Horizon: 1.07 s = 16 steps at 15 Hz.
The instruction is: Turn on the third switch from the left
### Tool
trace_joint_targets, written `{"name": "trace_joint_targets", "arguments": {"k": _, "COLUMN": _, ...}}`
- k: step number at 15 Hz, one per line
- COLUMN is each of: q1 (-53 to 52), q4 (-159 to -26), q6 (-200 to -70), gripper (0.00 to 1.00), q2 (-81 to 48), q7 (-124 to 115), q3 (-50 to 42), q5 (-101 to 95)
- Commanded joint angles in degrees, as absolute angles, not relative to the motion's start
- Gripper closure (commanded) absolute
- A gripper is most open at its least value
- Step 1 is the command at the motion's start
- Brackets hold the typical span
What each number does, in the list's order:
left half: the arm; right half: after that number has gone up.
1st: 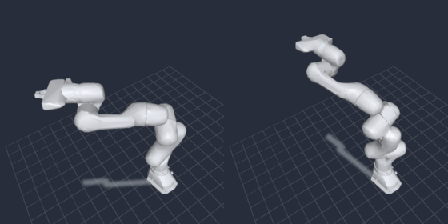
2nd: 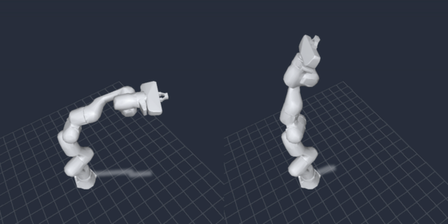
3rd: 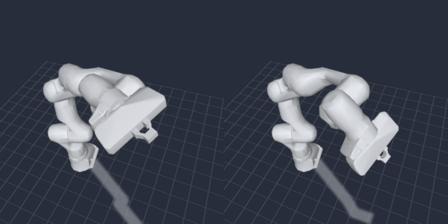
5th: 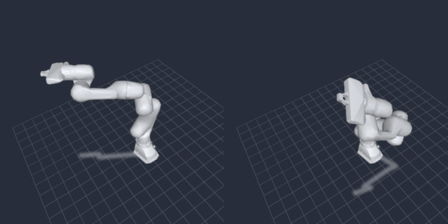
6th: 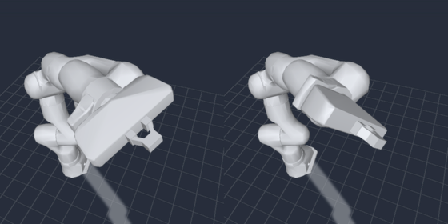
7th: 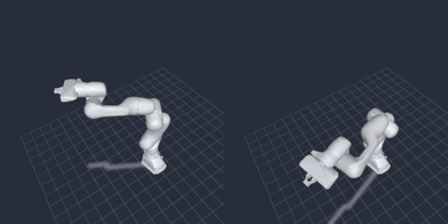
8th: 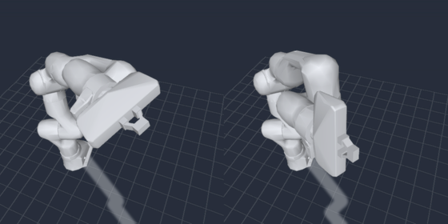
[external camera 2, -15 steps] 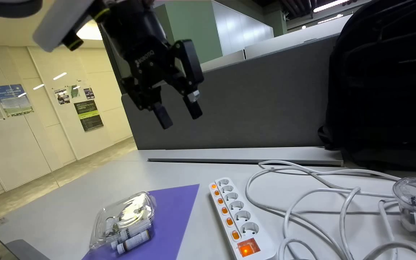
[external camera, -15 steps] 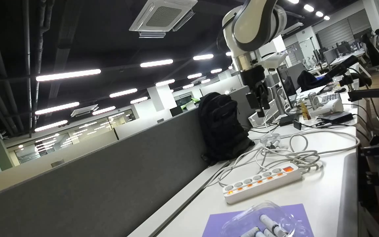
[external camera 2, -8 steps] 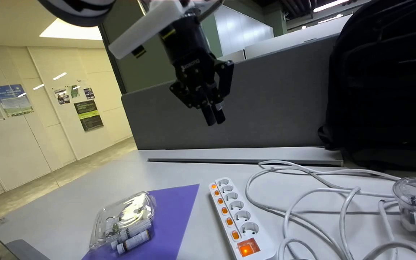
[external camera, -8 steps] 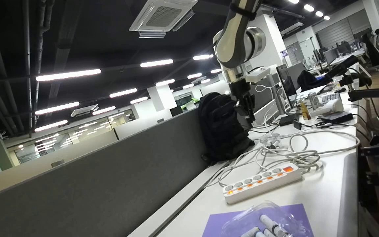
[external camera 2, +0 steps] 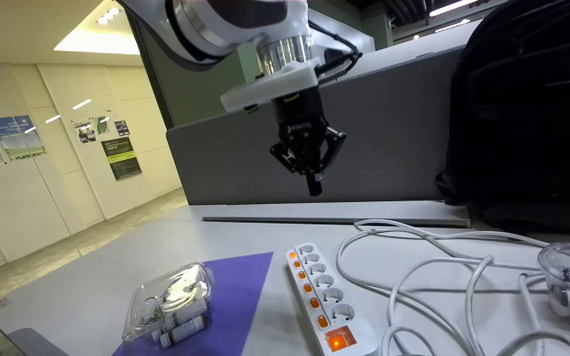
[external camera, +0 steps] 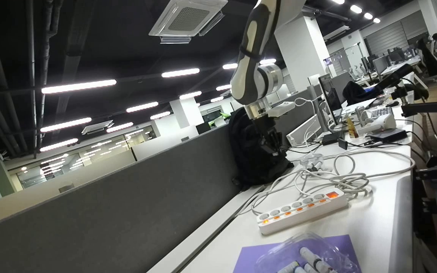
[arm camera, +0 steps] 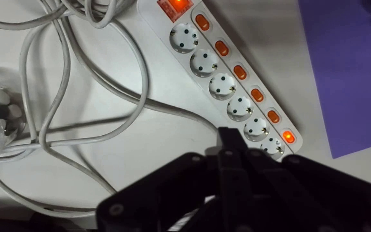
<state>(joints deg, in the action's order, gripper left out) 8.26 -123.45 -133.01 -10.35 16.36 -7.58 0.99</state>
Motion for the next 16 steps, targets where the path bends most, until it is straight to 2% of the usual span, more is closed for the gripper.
{"name": "trace_joint_targets", "arguments": {"k": 1, "q1": 8.28, "q4": -117.48, "q6": -130.32, "gripper": 1.00, "q2": -17.75, "q7": 16.73, "q3": -6.46, "q5": -0.92}}
{"name": "trace_joint_targets", "arguments": {"k": 6, "q1": 6.99, "q4": -116.44, "q6": -128.15, "gripper": 1.00, "q2": -22.92, "q7": 17.13, "q3": -5.01, "q5": -6.62}}
{"name": "trace_joint_targets", "arguments": {"k": 12, "q1": 7.09, "q4": -118.02, "q6": -129.09, "gripper": 1.00, "q2": -22.94, "q7": 17.20, "q3": -4.20, "q5": -7.10}}
{"name": "trace_joint_targets", "arguments": {"k": 16, "q1": 4.11, "q4": -119.66, "q6": -136.49, "gripper": 1.00, "q2": -24.01, "q7": 11.87, "q3": -5.54, "q5": -13.64}}
